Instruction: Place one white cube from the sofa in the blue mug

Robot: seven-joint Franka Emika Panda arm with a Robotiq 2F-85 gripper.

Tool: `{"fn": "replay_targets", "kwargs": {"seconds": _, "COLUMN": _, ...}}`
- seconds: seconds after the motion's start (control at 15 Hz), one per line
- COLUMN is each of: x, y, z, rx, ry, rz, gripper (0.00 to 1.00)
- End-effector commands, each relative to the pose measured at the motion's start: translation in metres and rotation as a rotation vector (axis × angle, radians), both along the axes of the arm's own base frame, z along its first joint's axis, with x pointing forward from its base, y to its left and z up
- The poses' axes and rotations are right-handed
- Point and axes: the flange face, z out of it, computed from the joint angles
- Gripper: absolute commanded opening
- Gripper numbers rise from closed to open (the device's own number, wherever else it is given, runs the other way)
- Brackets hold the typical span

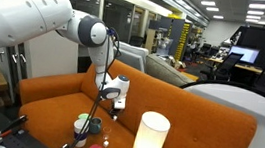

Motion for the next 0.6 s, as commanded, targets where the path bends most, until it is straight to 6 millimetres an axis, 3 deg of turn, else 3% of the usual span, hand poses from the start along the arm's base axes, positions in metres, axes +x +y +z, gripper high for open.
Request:
{"fn": "replay_targets", "kwargs": {"seconds": 0.0, "x": 0.003, "y": 0.012, "z": 0.004, "rx": 0.021, "ry": -0.007, "rz": 0.103, "gripper": 0.07}}
{"fn": "replay_targets", "kwargs": {"seconds": 0.53, "x": 0.010, "y": 0.042, "z": -0.010, "rx": 0.088, "ry": 0.068, "rz": 0.313, "gripper": 0.07}}
